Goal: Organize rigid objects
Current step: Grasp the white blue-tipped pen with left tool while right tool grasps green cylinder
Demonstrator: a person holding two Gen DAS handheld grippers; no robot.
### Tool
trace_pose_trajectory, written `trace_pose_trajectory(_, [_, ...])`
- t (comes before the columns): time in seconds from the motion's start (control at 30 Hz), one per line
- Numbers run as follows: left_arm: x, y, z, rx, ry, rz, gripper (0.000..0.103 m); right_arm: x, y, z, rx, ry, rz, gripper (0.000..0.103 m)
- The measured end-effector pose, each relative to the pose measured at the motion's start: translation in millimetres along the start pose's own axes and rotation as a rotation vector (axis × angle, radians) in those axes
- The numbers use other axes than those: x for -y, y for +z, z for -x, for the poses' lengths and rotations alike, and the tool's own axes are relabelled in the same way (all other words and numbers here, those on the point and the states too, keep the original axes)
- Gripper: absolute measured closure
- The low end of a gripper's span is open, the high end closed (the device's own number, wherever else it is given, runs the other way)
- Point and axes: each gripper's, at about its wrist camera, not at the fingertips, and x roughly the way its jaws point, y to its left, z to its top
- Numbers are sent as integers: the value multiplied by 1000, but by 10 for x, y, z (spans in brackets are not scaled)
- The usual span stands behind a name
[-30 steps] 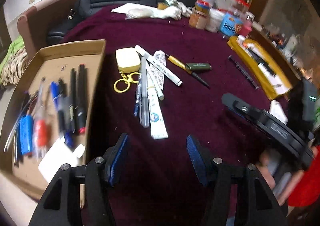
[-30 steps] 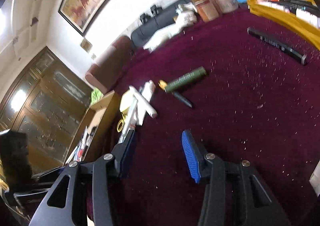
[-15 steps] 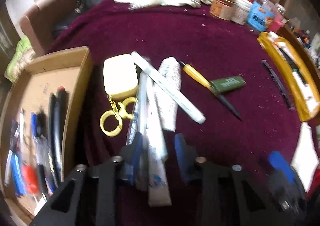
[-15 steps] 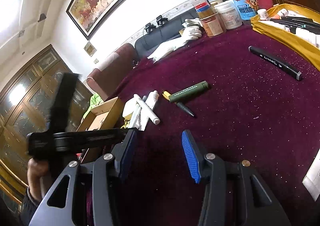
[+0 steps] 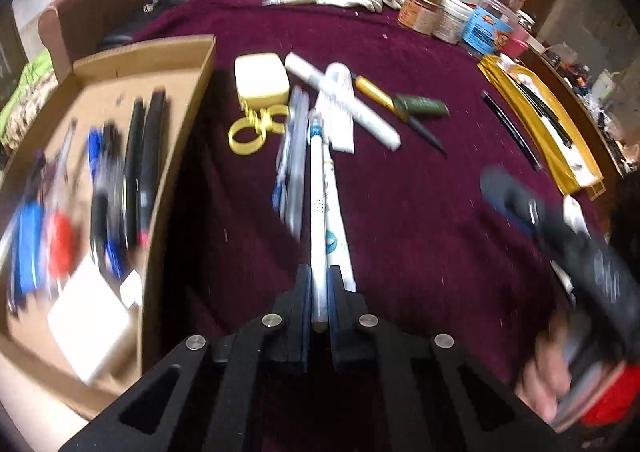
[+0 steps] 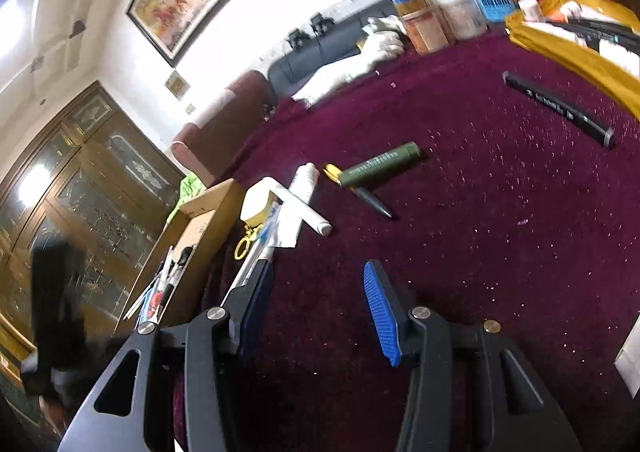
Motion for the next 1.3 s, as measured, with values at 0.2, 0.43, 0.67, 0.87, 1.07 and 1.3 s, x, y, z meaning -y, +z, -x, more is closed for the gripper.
trace_pose_trajectory(0.2, [41, -209, 22, 14, 18, -22, 97, 185, 279, -206, -48, -61, -172, 57])
trace_pose_trajectory(0.43, [-145, -297, 42, 28, -87, 12, 97, 162, 813, -816, -157, -202, -195, 57])
trace_pose_trajectory(0.67, [-247, -324, 70, 27, -129, 32, 96, 142, 1030, -1259, -169, -349, -261, 57])
trace_pose_trajectory(0.87, [-257, -321, 65, 24, -133, 35, 96, 18, 1044, -1427, -164, -477, -87, 74])
trace_pose_trajectory(1.07, [-234, -323, 54, 25, -112, 34, 96, 175, 952, -1168, -209, -371, -49, 85])
trace_pose_trajectory(1.3, [-159, -314, 35, 25, -67, 26, 96, 252, 417, -497, -197, -322, 35, 85])
